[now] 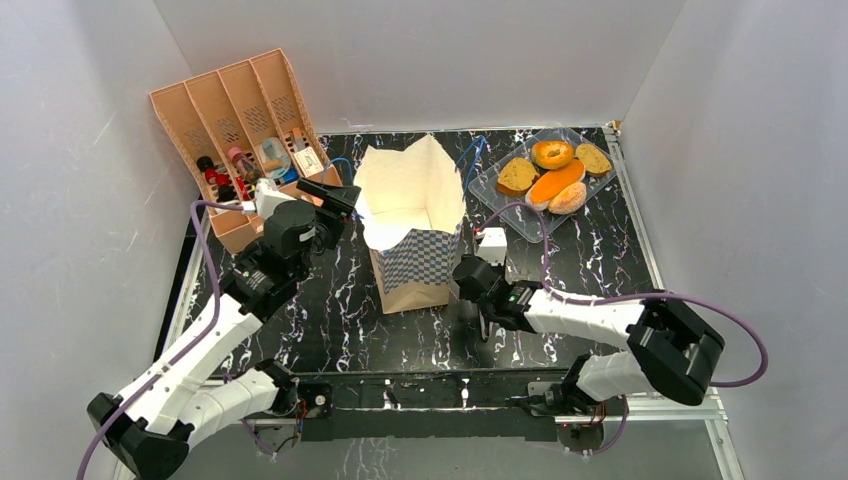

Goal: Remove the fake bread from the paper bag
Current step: Place the clamp at the center of the board, then reset both arms

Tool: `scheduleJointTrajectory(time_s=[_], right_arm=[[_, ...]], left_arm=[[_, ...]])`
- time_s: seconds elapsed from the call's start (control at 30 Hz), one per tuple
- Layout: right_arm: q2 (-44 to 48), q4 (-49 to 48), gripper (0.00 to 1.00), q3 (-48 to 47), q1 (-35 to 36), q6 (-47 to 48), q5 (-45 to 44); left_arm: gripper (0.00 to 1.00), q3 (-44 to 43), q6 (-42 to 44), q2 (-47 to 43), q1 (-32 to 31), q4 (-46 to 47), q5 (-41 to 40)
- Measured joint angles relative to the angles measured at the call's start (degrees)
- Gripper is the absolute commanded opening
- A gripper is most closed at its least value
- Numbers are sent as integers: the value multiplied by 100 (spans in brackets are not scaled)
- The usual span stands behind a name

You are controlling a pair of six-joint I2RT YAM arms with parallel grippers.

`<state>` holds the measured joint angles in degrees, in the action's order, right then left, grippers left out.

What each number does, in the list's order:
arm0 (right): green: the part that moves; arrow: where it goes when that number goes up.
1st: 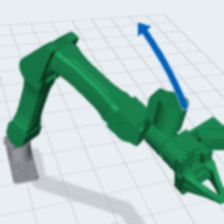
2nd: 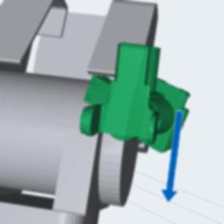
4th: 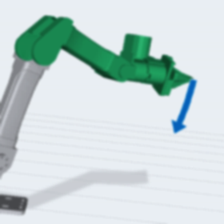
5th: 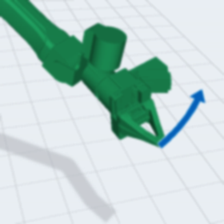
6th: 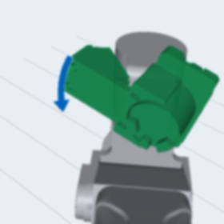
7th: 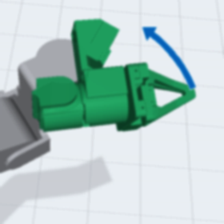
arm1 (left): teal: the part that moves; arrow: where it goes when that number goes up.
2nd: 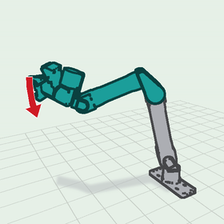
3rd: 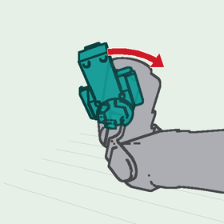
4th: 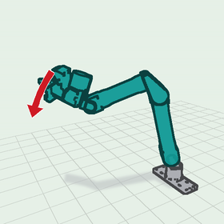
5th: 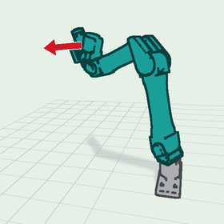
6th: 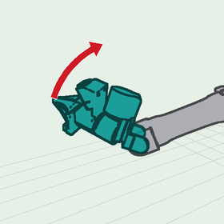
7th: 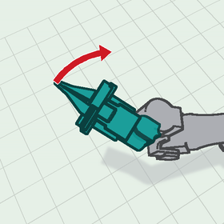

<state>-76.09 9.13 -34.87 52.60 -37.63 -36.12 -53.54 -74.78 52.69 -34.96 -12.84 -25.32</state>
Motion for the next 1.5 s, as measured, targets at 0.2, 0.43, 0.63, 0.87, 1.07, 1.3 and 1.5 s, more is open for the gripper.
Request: scheduleJointTrajectory(time_s=[0.2,0.43,0.63,0.87,1.07,1.3,1.5], right_arm=[[293,295,44,-168,170,-42,-170],[927,839,47,-435,450,-155,-450],[1386,1421,47,-750,588,-262,-787],[2087,1902,70,-1106,619,-269,-1486],[2031,1790,75,-1884,420,343,-2361],[1167,1165,82,-2503,-2175,1224,-1386],[363,898,85,-2575,-3768,1364,-516]], left_arm=[[71,-507,361,-79,-2,-439,-199],[72,-1185,942,-240,-2,-894,-535],[80,-2050,1808,-474,-2,-1108,-1075],[81,-2669,3493,-446,-2,-728,-2253],[88,-2017,5733,-153,2,863,-3285],[88,-1045,6714,431,645,1655,-3222],[88,-1005,5969,841,2566,1305,-1718]])
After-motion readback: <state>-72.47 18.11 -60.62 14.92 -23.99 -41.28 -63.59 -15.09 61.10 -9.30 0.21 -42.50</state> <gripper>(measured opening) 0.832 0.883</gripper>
